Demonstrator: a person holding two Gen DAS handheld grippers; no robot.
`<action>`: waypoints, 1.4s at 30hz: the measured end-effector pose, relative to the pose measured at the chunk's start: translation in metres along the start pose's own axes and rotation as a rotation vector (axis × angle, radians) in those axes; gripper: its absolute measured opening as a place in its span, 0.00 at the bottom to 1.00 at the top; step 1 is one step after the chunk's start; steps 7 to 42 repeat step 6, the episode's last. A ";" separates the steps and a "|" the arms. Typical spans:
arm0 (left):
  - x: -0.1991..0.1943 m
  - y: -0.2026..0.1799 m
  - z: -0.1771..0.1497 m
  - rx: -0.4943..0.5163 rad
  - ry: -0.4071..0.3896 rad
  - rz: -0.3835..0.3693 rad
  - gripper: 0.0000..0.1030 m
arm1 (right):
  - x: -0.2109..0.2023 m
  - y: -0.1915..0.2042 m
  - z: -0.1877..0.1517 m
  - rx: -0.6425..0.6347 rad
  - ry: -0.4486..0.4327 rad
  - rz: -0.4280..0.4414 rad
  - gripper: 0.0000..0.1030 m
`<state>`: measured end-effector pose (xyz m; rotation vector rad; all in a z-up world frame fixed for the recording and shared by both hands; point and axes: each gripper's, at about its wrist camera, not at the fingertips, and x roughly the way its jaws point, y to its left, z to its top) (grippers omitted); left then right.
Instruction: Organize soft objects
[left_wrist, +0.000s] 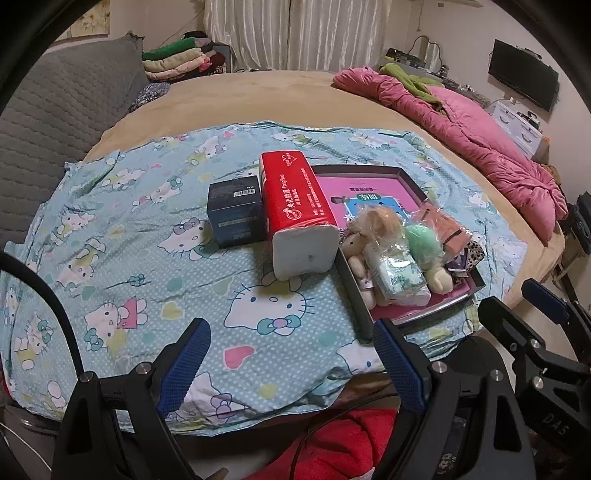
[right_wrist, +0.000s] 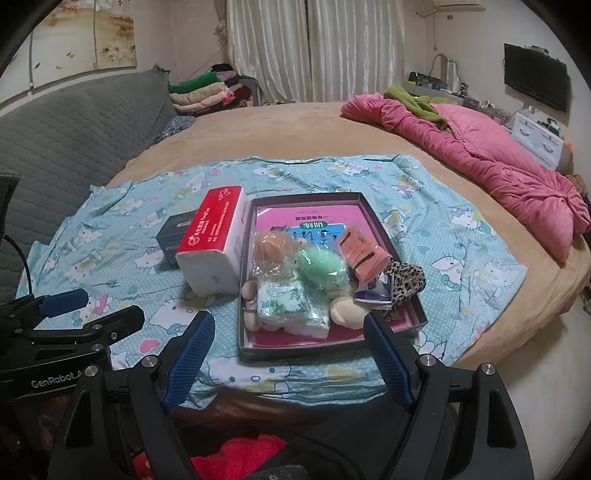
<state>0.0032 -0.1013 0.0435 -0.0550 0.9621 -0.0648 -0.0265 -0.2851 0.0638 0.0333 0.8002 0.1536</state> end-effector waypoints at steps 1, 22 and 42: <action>0.001 0.001 0.000 -0.003 -0.004 -0.010 0.86 | -0.001 0.000 0.000 0.001 0.000 0.000 0.81; -0.001 0.013 0.003 -0.043 -0.067 -0.047 0.86 | 0.003 0.000 -0.001 -0.009 0.001 -0.001 0.81; -0.001 0.013 0.003 -0.043 -0.067 -0.047 0.86 | 0.003 0.000 -0.001 -0.009 0.001 -0.001 0.81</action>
